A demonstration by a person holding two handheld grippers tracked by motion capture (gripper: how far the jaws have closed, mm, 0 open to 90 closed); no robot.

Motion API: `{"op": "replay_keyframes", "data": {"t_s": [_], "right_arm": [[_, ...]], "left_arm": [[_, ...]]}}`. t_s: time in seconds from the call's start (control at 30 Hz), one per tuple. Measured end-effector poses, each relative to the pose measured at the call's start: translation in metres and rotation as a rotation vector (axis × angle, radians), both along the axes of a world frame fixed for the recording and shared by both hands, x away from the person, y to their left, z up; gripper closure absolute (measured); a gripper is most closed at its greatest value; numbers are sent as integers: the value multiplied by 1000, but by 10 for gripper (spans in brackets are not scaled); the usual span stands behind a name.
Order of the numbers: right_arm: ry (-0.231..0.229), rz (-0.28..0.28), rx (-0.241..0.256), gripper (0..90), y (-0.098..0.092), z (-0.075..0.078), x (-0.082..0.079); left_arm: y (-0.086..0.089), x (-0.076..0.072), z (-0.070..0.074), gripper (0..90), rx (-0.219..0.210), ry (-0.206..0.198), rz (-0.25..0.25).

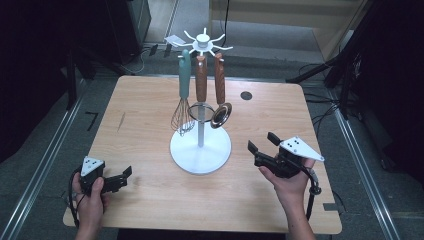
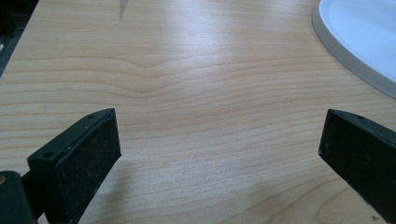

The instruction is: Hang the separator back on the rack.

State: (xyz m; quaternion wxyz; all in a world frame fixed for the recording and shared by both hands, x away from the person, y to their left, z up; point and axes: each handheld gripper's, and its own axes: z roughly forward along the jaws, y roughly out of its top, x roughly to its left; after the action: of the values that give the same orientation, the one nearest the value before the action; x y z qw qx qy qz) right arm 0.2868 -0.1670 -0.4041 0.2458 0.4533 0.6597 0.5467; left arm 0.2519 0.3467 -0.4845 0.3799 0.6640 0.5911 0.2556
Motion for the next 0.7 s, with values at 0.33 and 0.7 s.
{"op": "replay_keyframes", "data": {"t_s": [0.33,0.7], "right_arm": [[46,-54,-28,253,-25,-24,-8],[83,-122,-39,255,-53,-46,-17]], "left_arm": [[0,0,0,0,5,-2,-2],[0,0,0,0,2,2,-1]]}}
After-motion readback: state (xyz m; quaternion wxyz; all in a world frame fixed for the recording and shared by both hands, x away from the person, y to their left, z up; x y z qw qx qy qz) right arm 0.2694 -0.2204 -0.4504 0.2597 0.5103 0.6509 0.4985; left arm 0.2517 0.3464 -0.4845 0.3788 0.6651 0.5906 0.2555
